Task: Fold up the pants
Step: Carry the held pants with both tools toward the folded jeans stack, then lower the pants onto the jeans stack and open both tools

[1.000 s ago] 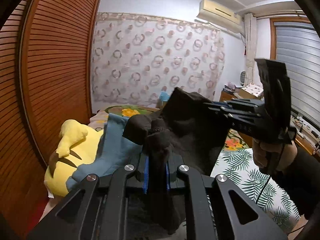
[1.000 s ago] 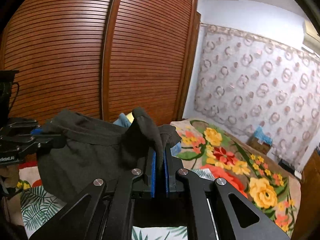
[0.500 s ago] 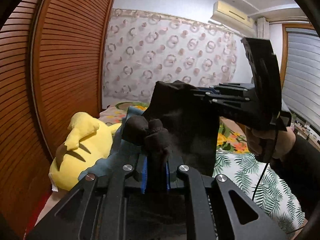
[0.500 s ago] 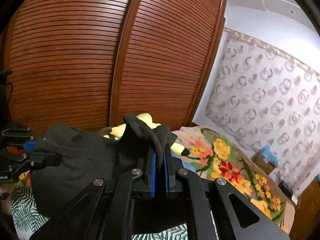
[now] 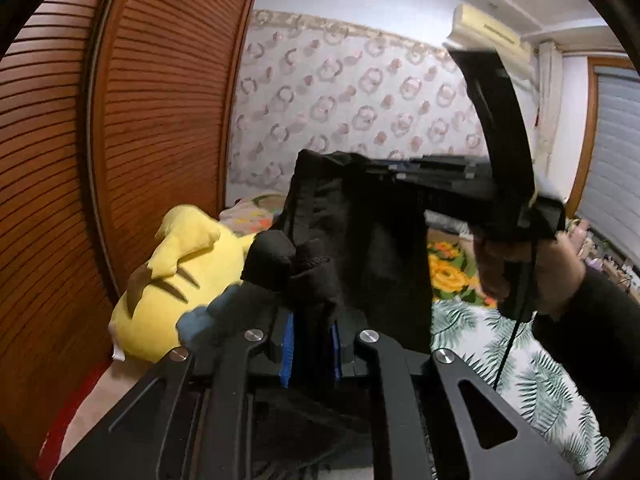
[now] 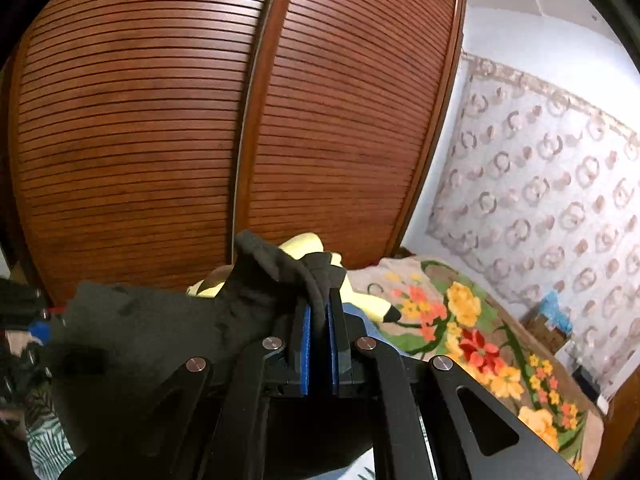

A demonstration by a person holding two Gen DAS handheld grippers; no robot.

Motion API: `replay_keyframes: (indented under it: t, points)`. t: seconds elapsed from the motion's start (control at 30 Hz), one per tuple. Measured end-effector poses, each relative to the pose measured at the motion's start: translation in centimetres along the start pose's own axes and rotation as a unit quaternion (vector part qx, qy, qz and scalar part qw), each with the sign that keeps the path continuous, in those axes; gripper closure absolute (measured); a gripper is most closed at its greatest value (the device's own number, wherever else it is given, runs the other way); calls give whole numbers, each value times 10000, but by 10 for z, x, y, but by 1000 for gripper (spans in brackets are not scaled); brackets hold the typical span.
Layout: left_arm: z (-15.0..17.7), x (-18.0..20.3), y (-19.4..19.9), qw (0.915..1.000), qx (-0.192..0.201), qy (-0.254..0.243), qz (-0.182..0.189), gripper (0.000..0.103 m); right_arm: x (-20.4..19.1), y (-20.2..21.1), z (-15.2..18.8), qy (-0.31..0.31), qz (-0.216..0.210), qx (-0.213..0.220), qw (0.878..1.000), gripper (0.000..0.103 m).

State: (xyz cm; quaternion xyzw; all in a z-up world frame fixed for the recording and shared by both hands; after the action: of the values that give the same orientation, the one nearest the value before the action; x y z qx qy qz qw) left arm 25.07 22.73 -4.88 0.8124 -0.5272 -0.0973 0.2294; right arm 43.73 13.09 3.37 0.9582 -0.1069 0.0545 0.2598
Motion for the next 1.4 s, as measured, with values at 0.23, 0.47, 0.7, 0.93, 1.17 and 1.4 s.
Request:
replay_keyframes:
  t: [0.23,0.47,0.7,0.93,1.17,1.4]
  points:
    - [8,-8,-3,9998,-154,105,-102,88,-2,-5,5,-206,-5,-202,9996,96]
    - [13,-11,-3,9996,-201,175,-55,74,1,-2,-5,-413,70,-222,9989,81]
    - [12,-8,-3,9997,-217,76,-63,53,-1,9,1,-517,64,-161,9985,74]
    - [2,-9,11,9996,88,69,-260,49,0,13,8,-687,-105,-118,9975,74]
    - [6,-23,2,9968,-24,-105,-794,49,12,-6,22,-797,-118,-320,9962,74]
    - [22,-34,-14,9948,-362,-84,-949,49,31,-35,35,-1163,-33,-478,9921,74]
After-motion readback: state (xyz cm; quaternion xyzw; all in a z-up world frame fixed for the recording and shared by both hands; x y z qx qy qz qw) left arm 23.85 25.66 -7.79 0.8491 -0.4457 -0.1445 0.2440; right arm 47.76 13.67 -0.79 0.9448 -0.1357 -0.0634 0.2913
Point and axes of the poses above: each gripper's, at about its wrist camera, not at the fingertips, and y roughly against the way its jaws point, x to its right, z to its underside, the point moved 6 cm from there along -y, roughly the way its jaws point, and after that the axes turned 13 degrees about -z, right-handed, at the moved point
